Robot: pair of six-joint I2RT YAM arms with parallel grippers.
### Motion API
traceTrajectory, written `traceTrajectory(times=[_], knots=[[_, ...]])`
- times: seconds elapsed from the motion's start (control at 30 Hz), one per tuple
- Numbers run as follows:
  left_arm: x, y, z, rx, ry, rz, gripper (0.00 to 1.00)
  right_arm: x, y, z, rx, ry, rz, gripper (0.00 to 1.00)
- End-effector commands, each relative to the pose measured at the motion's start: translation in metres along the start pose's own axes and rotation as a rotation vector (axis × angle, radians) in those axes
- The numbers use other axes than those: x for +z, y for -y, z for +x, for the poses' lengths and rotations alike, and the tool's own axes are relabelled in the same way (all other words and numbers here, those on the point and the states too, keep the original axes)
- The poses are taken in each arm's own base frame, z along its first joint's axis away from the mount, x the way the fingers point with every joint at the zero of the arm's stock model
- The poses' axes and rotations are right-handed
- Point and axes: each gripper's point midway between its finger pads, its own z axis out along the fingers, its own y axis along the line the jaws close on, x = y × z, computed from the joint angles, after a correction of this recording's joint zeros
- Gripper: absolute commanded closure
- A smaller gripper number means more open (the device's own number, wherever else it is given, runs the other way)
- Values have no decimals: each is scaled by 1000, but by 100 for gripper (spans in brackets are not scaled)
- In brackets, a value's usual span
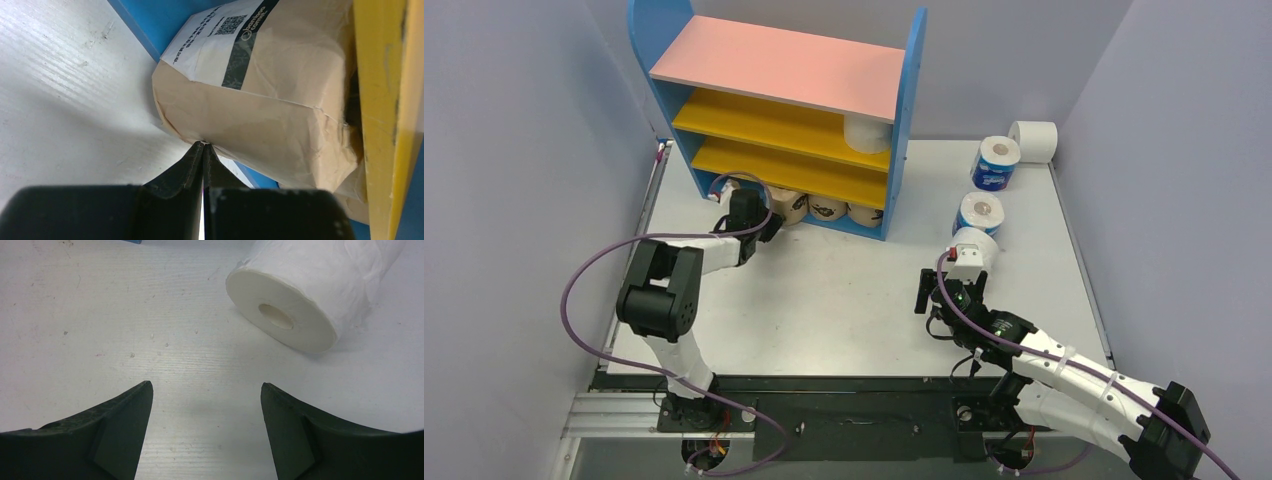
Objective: Place and organize the paper towels onto the shelf
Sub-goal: Place the paper towel on the shelf.
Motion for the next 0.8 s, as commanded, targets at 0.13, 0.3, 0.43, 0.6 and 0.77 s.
traceTrajectory(times=[0.13,0.3,0.43,0.6,0.77], knots=[[14,23,-20,-5,48,50,100,1,-2,-13,18,36,7,26],[20,22,-23,-10,49,45,100,1,-2,-13,17,36,10,26],[24,22,-24,-12,50,42,100,1,-1,-13,15,35,13,26],[31,21,-26,-19,53,40,100,2,-2,-12,11,31,16,26],[36,21,-29,-26,55,39,100,2,-2,-12,10,30,18,26]])
